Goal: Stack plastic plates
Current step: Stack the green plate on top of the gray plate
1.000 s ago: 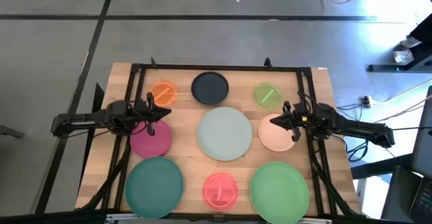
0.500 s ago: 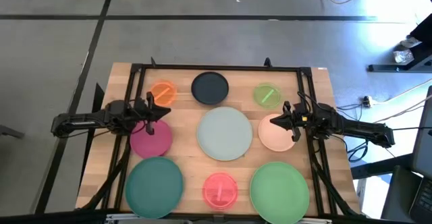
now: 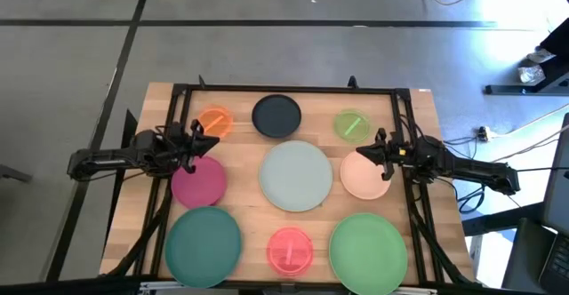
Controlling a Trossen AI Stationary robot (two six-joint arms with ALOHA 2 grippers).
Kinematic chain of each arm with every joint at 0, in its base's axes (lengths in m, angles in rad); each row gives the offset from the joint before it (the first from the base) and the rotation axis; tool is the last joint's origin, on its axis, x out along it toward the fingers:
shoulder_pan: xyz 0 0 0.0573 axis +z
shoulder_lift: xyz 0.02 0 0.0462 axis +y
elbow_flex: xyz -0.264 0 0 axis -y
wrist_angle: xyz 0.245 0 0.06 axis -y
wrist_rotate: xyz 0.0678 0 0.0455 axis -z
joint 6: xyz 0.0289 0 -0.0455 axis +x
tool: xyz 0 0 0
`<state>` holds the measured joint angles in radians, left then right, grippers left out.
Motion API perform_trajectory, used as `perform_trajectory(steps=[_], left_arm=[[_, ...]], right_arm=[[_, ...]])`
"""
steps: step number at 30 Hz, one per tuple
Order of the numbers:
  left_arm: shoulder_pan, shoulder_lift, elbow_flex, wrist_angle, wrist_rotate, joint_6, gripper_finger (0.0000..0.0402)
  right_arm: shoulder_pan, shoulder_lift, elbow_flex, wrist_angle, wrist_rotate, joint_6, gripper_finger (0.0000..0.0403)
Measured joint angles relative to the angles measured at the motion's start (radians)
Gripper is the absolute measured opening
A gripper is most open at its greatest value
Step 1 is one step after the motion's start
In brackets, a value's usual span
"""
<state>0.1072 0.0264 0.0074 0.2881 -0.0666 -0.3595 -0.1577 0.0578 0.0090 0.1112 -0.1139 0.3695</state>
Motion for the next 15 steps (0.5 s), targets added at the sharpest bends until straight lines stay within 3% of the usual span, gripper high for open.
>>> perform_trajectory(steps=[8, 15], left_arm=[[-0.050, 0.118, 0.032, 0.013, -0.020, 0.004, 0.0014], [-0.110, 0.291, 0.108, 0.014, -0.018, 0.078, 0.0014]], right_arm=[[0.000, 0.000, 0.000, 0.001, 0.045, -0.011, 0.0001], [0.000, 0.015, -0.001, 0.001, 0.178, -0.048, 0.0001]])
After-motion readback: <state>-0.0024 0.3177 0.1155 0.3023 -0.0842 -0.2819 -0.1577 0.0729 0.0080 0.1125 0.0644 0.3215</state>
